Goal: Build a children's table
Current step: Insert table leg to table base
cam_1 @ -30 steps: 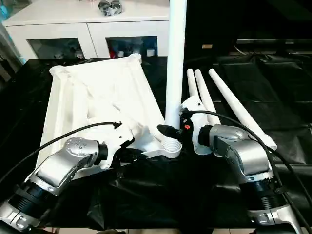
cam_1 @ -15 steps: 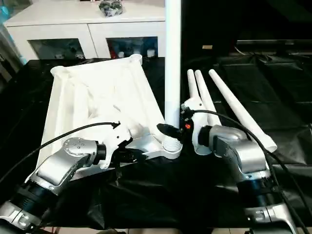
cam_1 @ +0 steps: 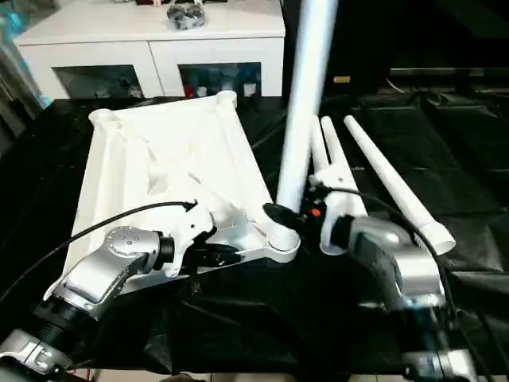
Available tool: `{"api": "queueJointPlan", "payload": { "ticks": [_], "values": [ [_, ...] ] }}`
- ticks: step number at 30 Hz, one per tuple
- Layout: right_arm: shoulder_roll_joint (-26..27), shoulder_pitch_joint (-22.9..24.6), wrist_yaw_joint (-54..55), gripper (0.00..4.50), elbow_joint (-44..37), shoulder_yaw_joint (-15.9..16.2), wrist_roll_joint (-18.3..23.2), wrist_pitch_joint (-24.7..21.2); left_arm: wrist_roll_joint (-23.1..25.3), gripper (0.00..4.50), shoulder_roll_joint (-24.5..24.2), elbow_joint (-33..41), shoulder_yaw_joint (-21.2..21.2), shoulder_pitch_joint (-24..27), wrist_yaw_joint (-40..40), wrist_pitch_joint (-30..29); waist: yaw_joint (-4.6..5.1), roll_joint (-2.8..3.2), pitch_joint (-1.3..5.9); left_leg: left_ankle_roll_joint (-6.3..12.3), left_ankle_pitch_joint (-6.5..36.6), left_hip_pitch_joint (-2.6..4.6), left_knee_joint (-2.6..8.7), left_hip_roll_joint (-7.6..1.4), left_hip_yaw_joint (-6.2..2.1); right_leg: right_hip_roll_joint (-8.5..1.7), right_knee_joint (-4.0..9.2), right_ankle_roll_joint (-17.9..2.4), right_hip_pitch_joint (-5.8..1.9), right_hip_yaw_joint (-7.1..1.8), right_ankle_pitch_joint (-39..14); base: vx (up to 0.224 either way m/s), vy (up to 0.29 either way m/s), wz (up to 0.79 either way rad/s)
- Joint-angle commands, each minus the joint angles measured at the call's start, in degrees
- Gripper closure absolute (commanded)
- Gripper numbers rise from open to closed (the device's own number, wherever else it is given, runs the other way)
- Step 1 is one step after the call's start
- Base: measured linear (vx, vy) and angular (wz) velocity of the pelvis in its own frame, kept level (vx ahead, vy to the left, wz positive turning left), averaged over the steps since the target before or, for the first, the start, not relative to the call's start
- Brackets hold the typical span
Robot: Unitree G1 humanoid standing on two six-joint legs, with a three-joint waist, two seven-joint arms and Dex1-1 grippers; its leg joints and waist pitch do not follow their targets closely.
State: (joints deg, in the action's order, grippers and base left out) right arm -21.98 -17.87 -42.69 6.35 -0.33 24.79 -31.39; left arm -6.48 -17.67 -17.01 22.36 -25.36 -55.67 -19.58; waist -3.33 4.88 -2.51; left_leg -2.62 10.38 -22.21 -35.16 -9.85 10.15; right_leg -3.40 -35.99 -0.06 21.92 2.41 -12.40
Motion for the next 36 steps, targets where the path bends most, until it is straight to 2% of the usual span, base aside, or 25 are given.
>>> {"api": "queueJointPlan", "payload": {
  "ticks": [1,2,4,5,6,9,14,15,18,24,25,27,28,31,32,36],
  "values": [
    [0.15,2.13,0.78,2.60,1.60,0.24,-0.86,-0.59,-1.24,4.50,0.35,-0.34,-1.11,-0.52,-0.29,0.99,-0.09,-1.37,3.68,4.33,7.46,0.87,3.63,-2.80,-1.11,-4.55,4.64,-12.88,-2.40,-2.34,-7.88,0.000,0.000,0.00],
    [1.27,3.87,0.69,2.60,2.14,-1.09,-0.10,1.37,-0.77,4.50,0.29,-1.26,-0.86,-0.97,-0.67,1.69,-0.08,-0.90,3.67,4.19,7.84,0.89,3.67,-2.79,-1.15,-4.57,4.80,-12.65,-2.28,-2.34,-8.56,0.000,0.000,0.00],
    [1.48,4.25,0.60,2.60,2.32,-1.33,0.05,1.80,-0.63,4.50,0.24,-1.45,-0.75,-1.06,-0.79,1.86,0.02,-1.08,3.67,3.97,8.47,0.88,3.79,-2.84,-1.22,-4.52,4.83,-12.37,-2.31,-2.32,-8.87,0.000,0.000,0.00],
    [1.77,5.44,0.48,2.60,2.75,-1.26,-0.57,3.83,0.17,4.50,-0.02,-2.16,-0.22,-1.37,-0.98,2.56,0.01,-1.06,3.72,3.93,8.69,0.89,3.85,-2.82,-1.27,-4.49,4.90,-12.27,-2.29,-2.25,-9.14,0.000,0.000,0.00],
    [1.81,5.83,0.47,2.60,2.86,-1.07,-1.01,4.70,0.51,4.50,-0.10,-2.49,-0.05,-1.51,-1.00,2.86,0.04,-0.73,3.68,3.59,9.61,0.99,3.92,-2.91,-1.30,-4.56,4.97,-12.15,-2.18,-2.25,-10.18,0.000,0.000,0.00],
    [2.10,7.18,1.08,2.61,2.87,-0.26,-2.97,8.63,1.11,4.50,0.12,-3.58,-0.13,-1.93,-0.83,3.60,0.16,-0.92,3.58,3.01,11.26,1.06,4.12,-2.93,-1.30,-4.52,5.21,-11.68,-2.06,-2.27,-11.81,0.000,0.000,0.00],
    [3.24,7.95,2.07,2.61,3.15,0.33,-4.86,12.99,1.80,4.50,0.92,-5.68,-0.52,-2.83,-0.30,4.75,0.27,-1.01,3.35,2.37,13.60,1.21,4.34,-2.87,-1.36,-4.66,5.67,-10.94,-1.94,-2.35,-16.17,0.000,0.000,0.00],
    [3.27,7.98,2.07,2.61,3.30,0.71,-5.28,13.75,1.82,4.50,0.98,-5.87,-0.53,-2.90,-0.27,4.85,0.37,-1.19,3.31,2.21,14.16,1.19,4.48,-2.85,-1.41,-4.60,5.79,-10.44,-1.89,-2.29,-17.50,0.000,0.000,0.00],
    [3.36,7.94,2.07,2.61,3.82,1.59,-6.14,15.29,1.92,4.50,1.11,-6.38,-0.55,-3.09,-0.33,5.20,0.44,-1.14,3.19,2.06,14.92,1.23,4.56,-2.90,-1.46,-4.69,5.98,-9.93,-1.71,-2.36,-19.33,0.000,0.000,0.00],
    [2.95,7.23,0.93,2.61,5.13,3.96,-8.08,15.96,2.54,4.50,1.08,-6.92,-0.36,-3.16,-0.73,6.02,0.65,-1.28,3.11,2.18,15.54,1.10,4.73,-2.91,-1.53,-4.69,6.11,-9.49,-1.58,-2.42,-20.02,0.000,0.000,0.00],
    [2.92,7.19,0.89,2.61,5.16,4.03,-8.14,15.94,2.56,4.50,1.08,-6.94,-0.35,-3.17,-0.75,6.05,0.69,-1.52,3.11,2.16,15.89,1.17,4.77,-2.95,-1.56,-4.71,6.09,-9.51,-1.55,-2.41,-20.45,0.000,0.000,0.00],
    [1.68,5.89,-1.81,2.61,5.70,6.71,-9.38,14.98,2.94,4.50,0.71,-7.10,0.15,-3.29,-1.49,6.59,0.97,-1.60,3.06,1.95,16.54,1.05,4.87,-2.91,-1.64,-4.65,6.04,-9.76,-1.64,-2.34,-20.59,0.000,0.000,0.00],
    [1.05,5.38,-3.27,2.61,5.70,7.83,-9.46,14.36,3.06,4.50,0.49,-7.05,0.40,-3.33,-1.92,6.57,1.08,-1.87,2.99,2.02,16.66,1.03,4.90,-2.92,-1.57,-4.64,6.12,-9.70,-1.59,-2.37,-20.77,0.000,0.000,0.00],
    [0.15,4.50,-5.55,2.61,6.08,9.34,-9.59,13.62,3.31,4.50,0.13,-6.94,0.78,-3.40,-2.81,6.48,1.32,-1.68,2.99,1.89,17.12,1.15,4.88,-2.97,-1.58,-4.73,6.19,-9.76,-1.48,-2.52,-21.10,0.000,0.000,0.00],
    [-0.19,3.83,-6.93,2.61,6.71,9.99,-9.59,13.16,3.39,4.50,-0.12,-6.84,0.96,-3.47,-3.51,6.41,1.36,-1.94,3.13,2.01,16.62,1.06,4.90,-3.03,-1.63,-4.73,5.99,-10.13,-1.64,-2.52,-19.76,0.000,0.000,0.00],
    [-0.88,1.72,-9.88,2.61,9.20,11.42,-10.43,13.72,3.60,4.50,-0.80,-6.67,1.51,-3.71,-5.08,6.67,1.46,-1.84,3.27,2.41,15.79,0.98,4.88,-3.08,-1.58,-4.68,5.76,-11.30,-1.67,-2.49,-16.43,0.000,0.000,0.00]
  ]
}}
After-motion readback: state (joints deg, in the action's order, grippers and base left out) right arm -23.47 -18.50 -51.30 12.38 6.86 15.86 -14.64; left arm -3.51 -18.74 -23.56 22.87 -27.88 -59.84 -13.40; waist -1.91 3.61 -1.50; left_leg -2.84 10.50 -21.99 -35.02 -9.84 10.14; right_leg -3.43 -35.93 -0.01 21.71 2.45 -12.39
